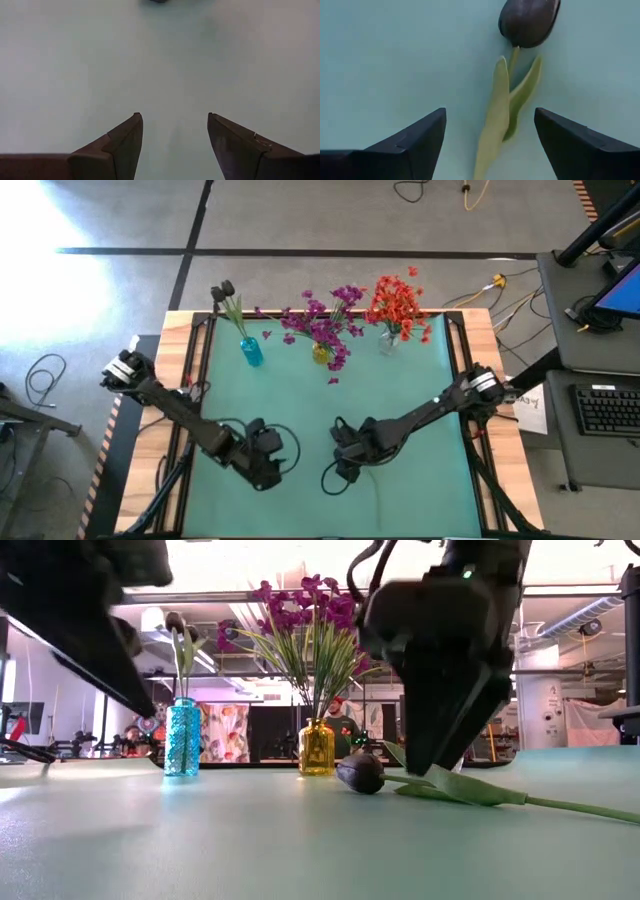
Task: Sort flowers into vase by color
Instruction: Put the black flower into the blue vase
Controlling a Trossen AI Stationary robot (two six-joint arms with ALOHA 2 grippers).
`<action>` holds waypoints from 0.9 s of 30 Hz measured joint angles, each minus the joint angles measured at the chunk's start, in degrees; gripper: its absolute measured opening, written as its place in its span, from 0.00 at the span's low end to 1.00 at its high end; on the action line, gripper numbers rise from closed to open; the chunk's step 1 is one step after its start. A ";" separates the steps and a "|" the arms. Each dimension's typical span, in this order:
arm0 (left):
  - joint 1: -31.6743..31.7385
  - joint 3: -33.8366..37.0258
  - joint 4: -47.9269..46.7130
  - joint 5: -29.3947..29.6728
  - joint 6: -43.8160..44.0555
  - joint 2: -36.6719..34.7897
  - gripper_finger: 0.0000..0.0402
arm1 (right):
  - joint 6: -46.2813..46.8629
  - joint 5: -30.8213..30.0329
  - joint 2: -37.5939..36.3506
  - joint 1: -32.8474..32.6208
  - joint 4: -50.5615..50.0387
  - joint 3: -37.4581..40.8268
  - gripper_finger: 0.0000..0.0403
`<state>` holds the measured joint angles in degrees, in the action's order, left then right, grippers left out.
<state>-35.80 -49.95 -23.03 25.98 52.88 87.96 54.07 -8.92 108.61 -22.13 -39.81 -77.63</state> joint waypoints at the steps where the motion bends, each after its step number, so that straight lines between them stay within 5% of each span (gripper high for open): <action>1: -0.83 0.00 0.11 0.11 0.47 0.00 0.52 | 0.23 -0.16 0.65 0.00 0.26 -0.22 0.71; 7: -4.40 0.04 0.10 0.48 3.49 0.00 0.52 | 0.81 -0.53 3.72 0.00 0.26 -1.23 0.51; 16: -5.80 0.15 0.33 0.61 4.90 0.00 0.52 | 0.39 -3.09 4.21 -0.86 0.54 -1.44 0.07; 21: -6.13 0.22 3.96 4.00 0.73 0.02 0.52 | -1.56 -4.62 1.68 -1.59 -0.11 -1.20 0.04; 27: -6.57 0.22 17.04 9.53 -13.73 0.02 0.52 | -8.90 -17.91 -6.42 -4.09 2.51 -0.34 0.03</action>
<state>-42.37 -49.74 -5.99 35.50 39.15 87.99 45.17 -26.83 102.19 -26.22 -37.30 -77.97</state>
